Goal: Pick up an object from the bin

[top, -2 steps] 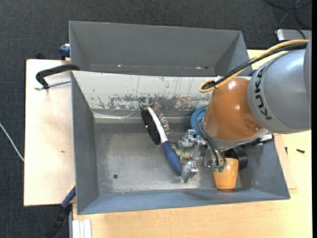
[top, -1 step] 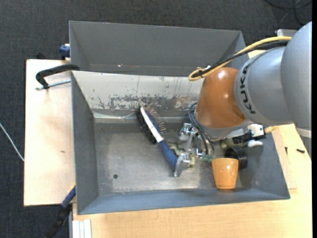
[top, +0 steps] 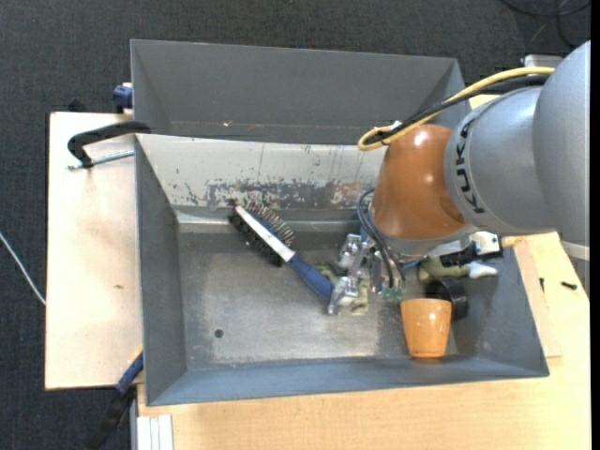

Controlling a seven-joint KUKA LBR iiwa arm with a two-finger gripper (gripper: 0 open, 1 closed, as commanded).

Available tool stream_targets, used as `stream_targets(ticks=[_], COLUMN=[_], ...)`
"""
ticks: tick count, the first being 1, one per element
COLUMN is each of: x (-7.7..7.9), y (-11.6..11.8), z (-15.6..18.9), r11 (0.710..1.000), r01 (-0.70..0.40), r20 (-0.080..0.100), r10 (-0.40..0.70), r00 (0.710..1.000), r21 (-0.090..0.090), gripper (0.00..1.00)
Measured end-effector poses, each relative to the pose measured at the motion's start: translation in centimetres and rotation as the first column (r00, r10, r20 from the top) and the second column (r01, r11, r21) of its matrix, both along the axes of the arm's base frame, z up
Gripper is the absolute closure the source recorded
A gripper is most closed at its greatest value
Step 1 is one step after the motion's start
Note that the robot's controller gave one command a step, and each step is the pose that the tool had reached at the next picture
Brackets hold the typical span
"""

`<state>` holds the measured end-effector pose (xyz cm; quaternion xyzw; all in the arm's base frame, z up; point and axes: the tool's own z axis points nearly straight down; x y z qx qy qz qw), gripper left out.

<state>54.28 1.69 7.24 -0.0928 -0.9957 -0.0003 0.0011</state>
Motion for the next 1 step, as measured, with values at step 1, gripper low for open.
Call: stream_targets(ticks=[1], x=[3.77], y=[0.24], z=[21.09], r11=[0.963], r01=[-0.27], r20=[0.017], r10=[0.27], r00=[0.963], r21=[-0.004], gripper=[1.0])
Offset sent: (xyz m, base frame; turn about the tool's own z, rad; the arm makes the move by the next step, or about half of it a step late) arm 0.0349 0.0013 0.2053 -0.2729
